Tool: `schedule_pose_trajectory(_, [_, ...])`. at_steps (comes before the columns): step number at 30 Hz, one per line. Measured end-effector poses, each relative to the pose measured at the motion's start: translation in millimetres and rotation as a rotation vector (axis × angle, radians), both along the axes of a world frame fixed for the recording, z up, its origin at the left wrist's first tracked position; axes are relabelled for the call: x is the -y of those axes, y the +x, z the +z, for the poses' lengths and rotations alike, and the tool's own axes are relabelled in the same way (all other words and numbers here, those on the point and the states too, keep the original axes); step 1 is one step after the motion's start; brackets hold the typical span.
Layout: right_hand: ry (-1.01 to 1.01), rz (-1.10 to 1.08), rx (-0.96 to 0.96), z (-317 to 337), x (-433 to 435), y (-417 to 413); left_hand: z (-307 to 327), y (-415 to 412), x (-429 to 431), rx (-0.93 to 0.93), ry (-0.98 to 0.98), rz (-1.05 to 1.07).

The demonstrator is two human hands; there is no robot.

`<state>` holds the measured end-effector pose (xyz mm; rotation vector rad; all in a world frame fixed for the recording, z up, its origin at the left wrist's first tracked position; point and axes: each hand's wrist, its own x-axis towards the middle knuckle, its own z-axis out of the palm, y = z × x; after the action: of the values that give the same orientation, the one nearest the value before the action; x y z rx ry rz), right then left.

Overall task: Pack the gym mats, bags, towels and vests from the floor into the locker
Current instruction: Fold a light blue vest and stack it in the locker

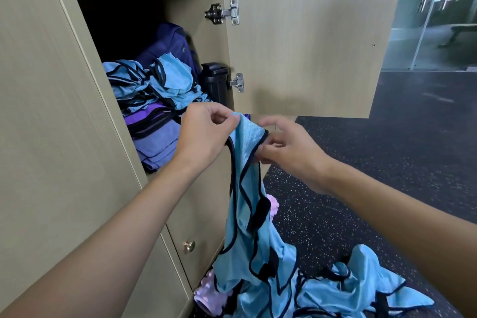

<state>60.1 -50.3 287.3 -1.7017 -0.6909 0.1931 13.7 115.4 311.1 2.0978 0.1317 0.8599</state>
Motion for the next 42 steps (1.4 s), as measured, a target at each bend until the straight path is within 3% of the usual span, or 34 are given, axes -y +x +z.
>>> schedule_pose_trajectory(4, [0.162, -0.078, -0.054, 9, 3, 5, 1, -2, -5, -0.023, 0.003, 0.004])
schedule_pose_trajectory(10, [-0.095, -0.024, -0.011, 0, 1, -4, 8, -3, 6, 0.009, 0.007, -0.02])
schedule_pose_trajectory(15, [0.03, -0.196, 0.032, 3, 6, 9, 7, -1, -3, -0.027, -0.002, -0.016])
schedule_pose_trajectory(22, [0.137, -0.26, 0.061, 16, 12, 20, -3, 0, -5, -0.108, 0.081, -0.03])
schedule_pose_trajectory(26, [0.239, -0.276, 0.014, 24, 17, 24, -7, -4, 13, -0.112, 0.016, -0.107])
schedule_pose_trajectory(31, [0.266, -0.266, -0.019, 25, 19, 20, -22, -12, 38, -0.28, 0.126, -0.293])
schedule_pose_trajectory(38, [0.255, -0.337, -0.018, 22, 23, 28, -26, 0, 34, -0.07, 0.086, -0.2])
schedule_pose_trajectory(42, [0.057, -0.128, -0.075, 16, 26, 26, -14, 1, 32, 0.026, 0.006, -0.173])
